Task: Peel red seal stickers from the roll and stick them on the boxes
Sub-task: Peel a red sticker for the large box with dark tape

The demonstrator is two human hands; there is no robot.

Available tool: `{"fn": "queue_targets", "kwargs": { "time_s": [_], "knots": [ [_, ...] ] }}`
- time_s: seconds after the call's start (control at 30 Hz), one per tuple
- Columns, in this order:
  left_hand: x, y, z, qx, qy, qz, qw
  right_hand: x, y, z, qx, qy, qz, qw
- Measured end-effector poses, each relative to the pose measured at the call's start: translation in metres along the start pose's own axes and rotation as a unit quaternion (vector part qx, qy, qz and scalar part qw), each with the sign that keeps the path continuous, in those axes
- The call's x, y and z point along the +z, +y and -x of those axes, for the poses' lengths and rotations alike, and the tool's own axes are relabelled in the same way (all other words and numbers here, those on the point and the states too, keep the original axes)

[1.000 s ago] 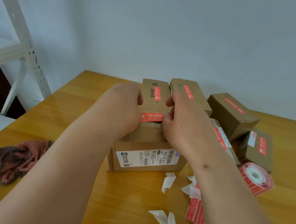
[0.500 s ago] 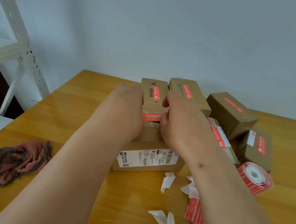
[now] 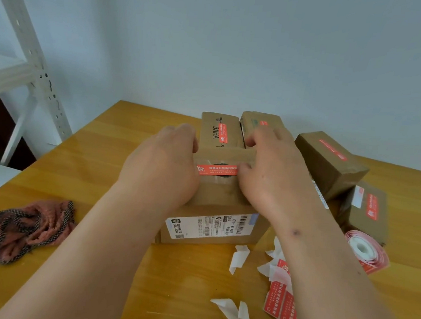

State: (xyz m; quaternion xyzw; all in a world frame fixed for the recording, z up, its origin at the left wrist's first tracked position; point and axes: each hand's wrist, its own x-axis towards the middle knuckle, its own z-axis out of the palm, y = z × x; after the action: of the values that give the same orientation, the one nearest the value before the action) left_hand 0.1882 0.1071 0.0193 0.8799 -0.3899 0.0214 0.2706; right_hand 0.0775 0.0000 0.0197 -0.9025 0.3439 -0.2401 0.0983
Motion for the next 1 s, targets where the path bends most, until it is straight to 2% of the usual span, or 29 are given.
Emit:
{"fn": "queue_targets", "kwargs": {
  "time_s": [0.17,0.23,0.37,0.5,0.63,0.8,1.0],
  "knots": [
    [0.003,-0.001,0.003,0.007,0.041,0.021,0.999,0.005,0.000,0.002,0.032,0.037,-0.035,0.998],
    [0.006,0.002,0.003,0.011,0.049,0.001,0.999,0.009,-0.001,0.001,0.033,0.053,-0.009,0.998],
    [0.008,0.004,-0.004,-0.012,0.009,-0.041,0.999,0.011,0.003,-0.007,0.084,-0.013,0.050,0.995],
    [0.004,-0.002,-0.008,-0.030,-0.005,-0.016,0.999,0.006,0.009,-0.008,0.095,-0.008,0.017,0.995],
    [0.005,0.002,-0.003,-0.030,-0.018,-0.032,0.999,0.008,0.005,-0.002,0.096,-0.064,0.017,0.993],
    [0.002,-0.003,-0.001,-0.025,-0.010,0.035,0.999,0.005,0.012,-0.001,0.083,-0.032,-0.041,0.995],
    [0.002,-0.003,-0.001,-0.025,0.003,0.022,0.999,0.008,0.007,-0.008,0.098,-0.033,-0.001,0.995]
  ]
}}
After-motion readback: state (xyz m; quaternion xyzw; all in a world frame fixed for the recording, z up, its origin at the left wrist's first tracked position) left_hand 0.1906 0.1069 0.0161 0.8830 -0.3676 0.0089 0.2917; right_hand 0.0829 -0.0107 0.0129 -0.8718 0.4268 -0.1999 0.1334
